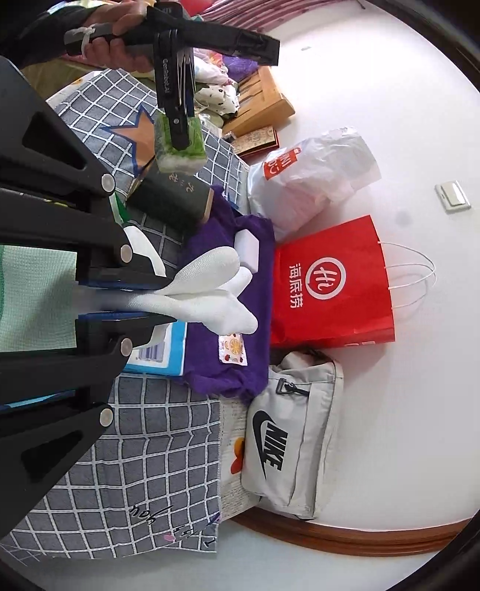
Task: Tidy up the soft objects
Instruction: 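Carry the green pack and glove onto the purple towel and release both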
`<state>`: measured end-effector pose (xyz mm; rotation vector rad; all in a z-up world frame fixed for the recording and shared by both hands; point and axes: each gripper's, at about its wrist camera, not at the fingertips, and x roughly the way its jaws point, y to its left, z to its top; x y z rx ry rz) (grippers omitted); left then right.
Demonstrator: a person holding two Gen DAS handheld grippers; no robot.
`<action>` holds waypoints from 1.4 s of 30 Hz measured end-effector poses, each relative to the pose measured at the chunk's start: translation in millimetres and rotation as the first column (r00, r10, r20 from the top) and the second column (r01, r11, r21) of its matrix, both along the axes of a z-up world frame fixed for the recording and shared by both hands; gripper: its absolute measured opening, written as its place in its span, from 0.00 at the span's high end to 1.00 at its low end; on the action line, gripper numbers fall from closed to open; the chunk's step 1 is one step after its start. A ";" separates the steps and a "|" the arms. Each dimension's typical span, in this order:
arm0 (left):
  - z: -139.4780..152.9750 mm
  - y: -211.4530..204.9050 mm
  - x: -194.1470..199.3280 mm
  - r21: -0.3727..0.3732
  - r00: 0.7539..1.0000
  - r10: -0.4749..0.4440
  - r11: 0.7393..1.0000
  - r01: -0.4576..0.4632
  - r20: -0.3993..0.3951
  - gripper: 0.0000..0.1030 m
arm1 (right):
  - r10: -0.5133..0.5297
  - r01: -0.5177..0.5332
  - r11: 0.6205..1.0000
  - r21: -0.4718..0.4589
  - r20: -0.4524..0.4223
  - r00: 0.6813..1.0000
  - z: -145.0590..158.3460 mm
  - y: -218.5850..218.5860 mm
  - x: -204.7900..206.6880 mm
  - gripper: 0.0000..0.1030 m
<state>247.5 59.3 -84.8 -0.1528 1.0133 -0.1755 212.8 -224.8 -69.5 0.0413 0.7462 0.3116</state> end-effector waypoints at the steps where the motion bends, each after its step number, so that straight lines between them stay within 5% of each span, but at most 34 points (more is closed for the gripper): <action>1: -0.8 0.9 5.5 -0.004 1.000 0.000 1.000 0.000 -0.001 0.50 | -0.004 0.004 1.000 -0.004 0.000 1.000 -0.8 -0.9 4.6 0.91; 31: -33.8 8.9 147.4 -0.015 0.998 0.034 0.999 -0.035 -0.044 0.50 | -0.019 0.023 0.997 0.072 -0.051 0.999 -41.2 2.5 179.9 0.91; 42: -64.3 7.8 183.0 -0.025 0.996 0.023 0.999 -0.025 -0.092 0.49 | -0.066 0.066 0.998 0.005 -0.085 0.994 -78.6 4.6 229.3 0.90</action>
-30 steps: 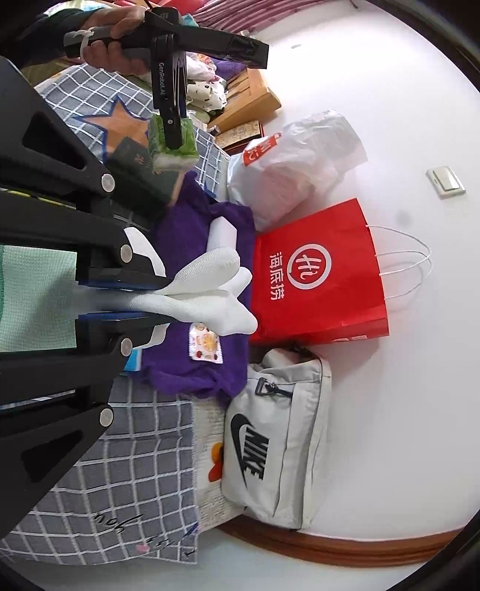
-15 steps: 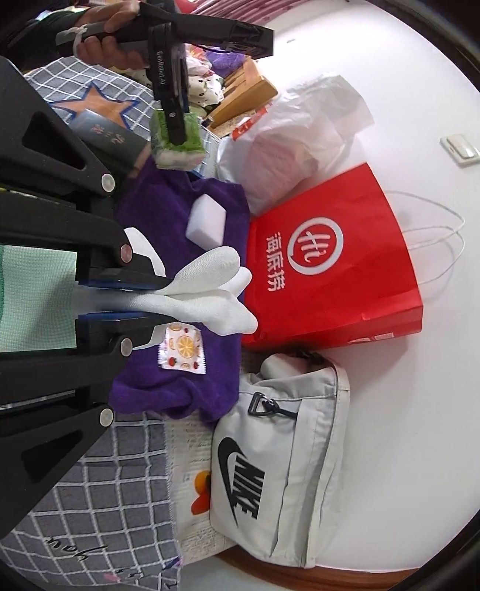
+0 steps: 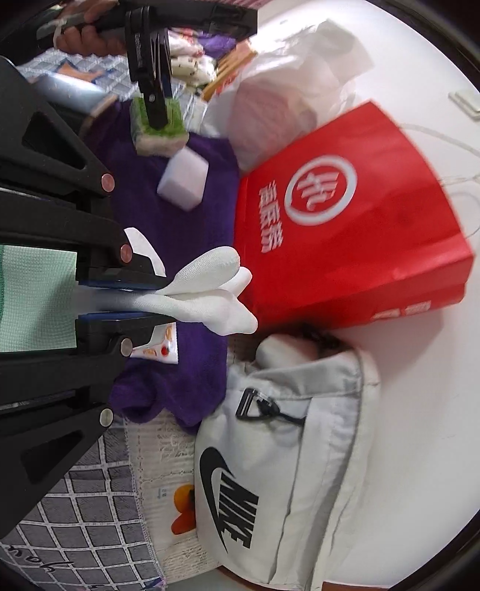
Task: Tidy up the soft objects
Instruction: 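Carry the green pack and glove onto the purple towel and release both, then move the right tool toward the yellow adidas pouch while the left tool withdraws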
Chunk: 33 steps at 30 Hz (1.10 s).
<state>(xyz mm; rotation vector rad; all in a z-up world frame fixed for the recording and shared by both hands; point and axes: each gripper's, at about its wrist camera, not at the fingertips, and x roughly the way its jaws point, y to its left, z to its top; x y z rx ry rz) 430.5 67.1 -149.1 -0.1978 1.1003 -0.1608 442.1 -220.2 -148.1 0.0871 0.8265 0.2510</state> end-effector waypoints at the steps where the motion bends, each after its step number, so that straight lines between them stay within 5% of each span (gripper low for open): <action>1: -4.3 -0.6 2.1 0.002 1.000 -0.006 1.000 0.006 -0.007 0.49 | -0.014 0.014 1.000 -0.001 -0.013 1.000 -6.3 -2.2 4.4 0.90; 20: -34.6 -13.2 10.8 0.072 0.996 -0.049 0.996 0.054 -0.071 0.47 | 0.000 -0.003 1.000 -0.025 -0.129 0.992 -40.3 2.2 21.3 0.87; 23: -37.7 -11.5 11.3 0.073 0.994 -0.061 0.995 0.068 -0.092 0.45 | 0.007 -0.010 1.000 -0.015 -0.138 0.990 -40.6 1.7 21.2 0.69; 25: -39.2 -11.5 11.1 0.067 0.991 -0.076 0.994 0.084 -0.107 0.39 | 0.010 -0.012 1.000 -0.012 -0.135 0.991 -39.3 2.5 19.9 0.40; 29: -34.5 -12.8 6.4 0.052 0.992 -0.068 0.996 0.074 -0.108 0.23 | 0.020 -0.020 1.000 -0.004 -0.092 0.996 -26.1 5.0 11.8 0.39; 33: -22.0 -10.6 -5.0 0.098 0.995 -0.052 0.993 0.060 -0.084 0.23 | 0.001 -0.002 1.000 -0.027 -0.059 0.998 -14.3 5.3 -2.8 0.39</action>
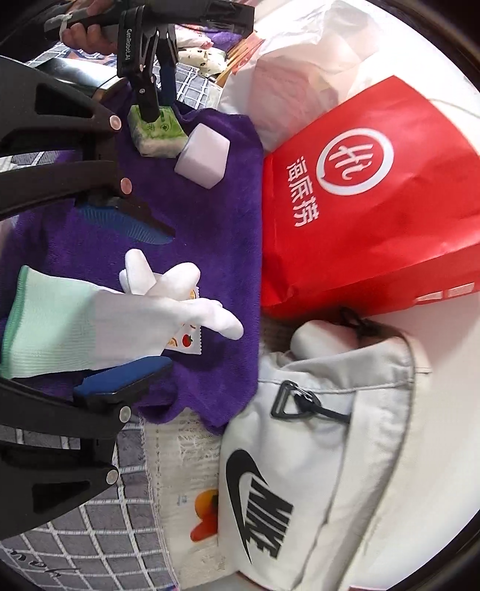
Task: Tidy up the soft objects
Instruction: 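Move the right tool toward the yellow adidas pouch while the left tool withdraws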
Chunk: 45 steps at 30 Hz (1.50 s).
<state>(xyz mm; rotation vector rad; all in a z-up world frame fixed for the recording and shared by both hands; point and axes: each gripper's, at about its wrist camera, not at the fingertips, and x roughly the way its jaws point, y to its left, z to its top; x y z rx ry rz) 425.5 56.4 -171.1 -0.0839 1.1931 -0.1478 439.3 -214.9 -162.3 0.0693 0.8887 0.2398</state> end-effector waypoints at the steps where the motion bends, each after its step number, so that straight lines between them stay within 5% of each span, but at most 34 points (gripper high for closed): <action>1: 4.4 1.8 -4.7 -0.009 1.000 -0.001 1.000 0.001 0.005 0.23 | -0.008 0.008 1.000 -0.009 0.013 1.000 2.5 0.3 -5.3 0.39; 10: 39.3 27.3 -55.7 -0.088 0.993 0.070 0.994 -0.062 0.091 0.23 | 0.008 -0.004 0.999 -0.052 0.078 0.997 31.8 6.0 -72.0 0.39; 21: 74.5 39.1 -142.2 -0.123 0.977 0.096 0.990 -0.073 0.191 0.24 | 0.056 -0.056 0.998 -0.012 0.013 0.998 35.0 20.9 -173.1 0.42; 32: 60.8 30.7 -206.3 -0.153 0.979 0.114 0.984 -0.089 0.168 0.24 | 0.134 -0.125 0.987 -0.104 0.090 0.987 20.4 36.7 -267.6 0.42; 37: 44.6 25.0 -221.3 -0.151 0.984 0.110 0.985 -0.088 0.141 0.24 | 0.143 -0.139 0.985 -0.098 0.028 0.989 -10.8 23.2 -284.6 0.67; 45: 22.6 20.7 -233.6 -0.155 0.989 0.112 0.983 -0.097 0.095 0.24 | 0.191 -0.190 0.973 -0.131 0.001 0.982 -42.0 23.0 -292.8 0.69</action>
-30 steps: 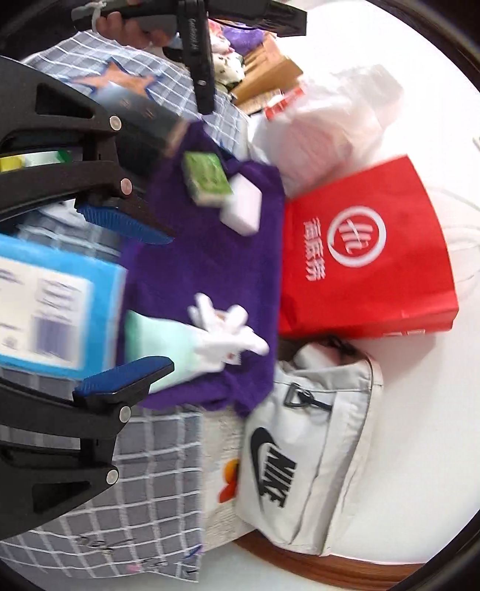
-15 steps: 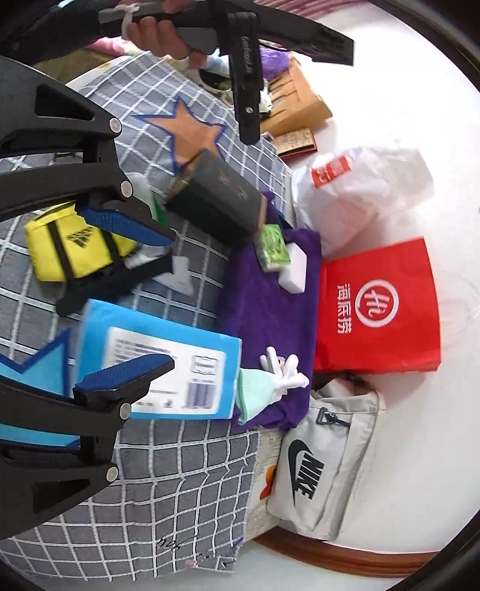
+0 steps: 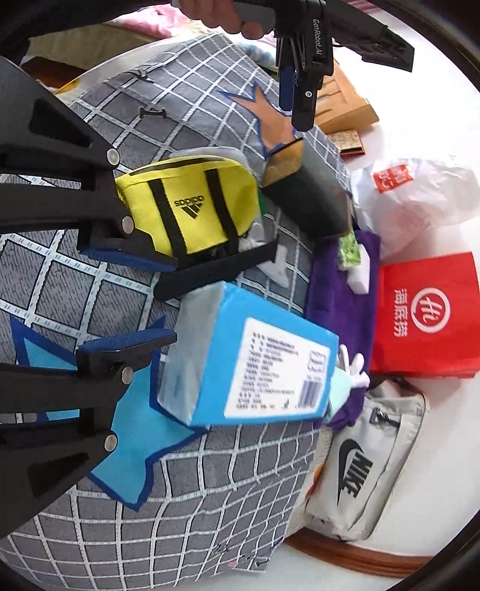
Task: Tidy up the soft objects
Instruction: 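Move the right tool toward the yellow adidas pouch while the left tool withdraws, then grasp the yellow adidas pouch with the left tool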
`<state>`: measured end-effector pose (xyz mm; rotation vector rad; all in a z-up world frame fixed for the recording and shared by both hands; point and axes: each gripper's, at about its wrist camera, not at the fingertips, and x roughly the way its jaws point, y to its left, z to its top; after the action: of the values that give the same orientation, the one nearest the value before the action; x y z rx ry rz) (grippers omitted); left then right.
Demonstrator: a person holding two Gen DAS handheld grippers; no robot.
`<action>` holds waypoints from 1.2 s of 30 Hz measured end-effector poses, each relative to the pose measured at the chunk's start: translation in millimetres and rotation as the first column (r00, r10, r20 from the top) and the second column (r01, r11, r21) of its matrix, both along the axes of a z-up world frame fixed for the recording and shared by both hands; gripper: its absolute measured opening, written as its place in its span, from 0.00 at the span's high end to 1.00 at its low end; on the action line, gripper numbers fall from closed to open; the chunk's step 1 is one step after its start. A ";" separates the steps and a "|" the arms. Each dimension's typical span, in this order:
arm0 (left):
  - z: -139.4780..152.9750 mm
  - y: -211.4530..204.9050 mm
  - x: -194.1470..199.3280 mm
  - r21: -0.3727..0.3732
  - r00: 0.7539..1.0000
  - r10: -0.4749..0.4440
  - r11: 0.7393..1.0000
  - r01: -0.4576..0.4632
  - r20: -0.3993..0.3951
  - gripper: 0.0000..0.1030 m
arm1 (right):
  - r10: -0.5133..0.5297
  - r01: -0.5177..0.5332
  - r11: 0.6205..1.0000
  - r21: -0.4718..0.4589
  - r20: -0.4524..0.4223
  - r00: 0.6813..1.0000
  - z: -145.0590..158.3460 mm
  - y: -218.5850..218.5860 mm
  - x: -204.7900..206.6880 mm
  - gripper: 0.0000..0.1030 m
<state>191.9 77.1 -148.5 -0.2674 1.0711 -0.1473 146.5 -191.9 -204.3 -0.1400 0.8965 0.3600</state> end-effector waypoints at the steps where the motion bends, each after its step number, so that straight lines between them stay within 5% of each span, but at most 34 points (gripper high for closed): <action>1: -2.3 -0.3 -1.9 -0.001 1.000 0.000 1.000 0.000 -0.003 0.24 | 0.010 -0.010 1.000 -0.006 0.001 1.000 -1.7 1.9 0.0 0.69; 9: -20.4 2.4 -10.9 0.012 0.999 0.016 1.000 -0.016 -0.035 0.24 | 0.040 -0.041 0.997 -0.072 -0.012 0.999 -21.3 15.2 12.7 0.75; 14: -24.7 3.5 -12.1 0.006 0.999 0.016 1.000 -0.016 -0.046 0.24 | 0.033 -0.032 0.997 -0.076 0.005 0.999 -24.4 20.2 15.6 0.97; 28: -21.0 -5.3 -31.6 0.007 0.999 -0.014 1.000 0.014 -0.040 0.24 | 0.015 -0.015 1.000 -0.005 -0.034 0.999 -7.9 -17.8 -47.5 0.97; 36: -24.1 -8.3 -36.3 0.008 0.999 -0.015 1.000 0.016 -0.050 0.24 | 0.021 -0.020 1.000 0.011 -0.077 0.997 -29.8 -37.1 -63.6 0.94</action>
<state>155.6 68.8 -172.6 -0.2564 1.1234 -0.1508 82.9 -229.1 -234.1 -0.1266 0.9702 0.3916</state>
